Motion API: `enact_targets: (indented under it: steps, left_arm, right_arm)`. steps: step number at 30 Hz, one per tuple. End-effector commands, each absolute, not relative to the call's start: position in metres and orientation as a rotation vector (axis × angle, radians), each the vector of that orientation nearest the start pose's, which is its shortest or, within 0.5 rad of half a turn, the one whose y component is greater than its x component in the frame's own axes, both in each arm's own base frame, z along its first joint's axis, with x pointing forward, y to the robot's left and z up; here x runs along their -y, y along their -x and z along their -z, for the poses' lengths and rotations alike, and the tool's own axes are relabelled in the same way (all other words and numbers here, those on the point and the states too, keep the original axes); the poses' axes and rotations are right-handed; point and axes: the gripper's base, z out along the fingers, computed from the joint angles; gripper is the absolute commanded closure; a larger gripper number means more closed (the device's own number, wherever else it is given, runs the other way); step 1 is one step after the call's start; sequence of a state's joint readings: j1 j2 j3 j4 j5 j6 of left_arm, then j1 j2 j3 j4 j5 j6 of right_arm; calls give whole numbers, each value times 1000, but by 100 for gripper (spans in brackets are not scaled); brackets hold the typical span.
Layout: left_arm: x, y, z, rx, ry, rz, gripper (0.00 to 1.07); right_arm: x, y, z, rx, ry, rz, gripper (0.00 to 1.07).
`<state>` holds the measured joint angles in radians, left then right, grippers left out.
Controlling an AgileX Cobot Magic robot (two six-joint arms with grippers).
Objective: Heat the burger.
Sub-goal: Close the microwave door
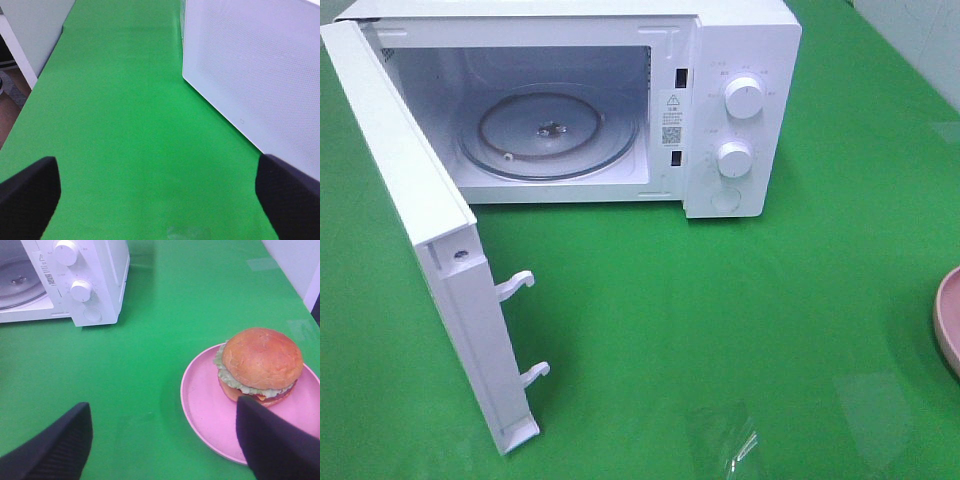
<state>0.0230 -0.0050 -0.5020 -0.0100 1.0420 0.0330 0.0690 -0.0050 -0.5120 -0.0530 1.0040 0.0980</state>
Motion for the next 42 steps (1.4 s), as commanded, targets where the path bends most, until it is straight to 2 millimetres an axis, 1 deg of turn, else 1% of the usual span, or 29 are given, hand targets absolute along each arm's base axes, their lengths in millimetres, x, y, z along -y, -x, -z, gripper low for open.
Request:
enact_targets:
  steps: [1,2,4,8,13,42]
  left_arm:
    - [1,7,-279,-1997,-11,-25,9]
    - [1,7,-279,-1997,-11,-25,9]
    - [1,7,-279,-1997,-11,-25,9]
    - [1,7,-279,-1997,-11,-25,9]
    - [1,7,-279,-1997,-11,-25,9]
    - [1,7,-279,-1997,-11,-25,9]
  right_arm:
    - [4,8,-284,-1950,-26,-32,30]
    - [4,8,-284,-1950,-26,-32,30]
    - [4,8,-284,-1950,-26,-32,35]
    - [4,8,-284,-1950,-25,-32,38]
    - [4,8,-284,-1950,-25,-32,41]
    - [4,8,-284,-1950,-27,-34,43]
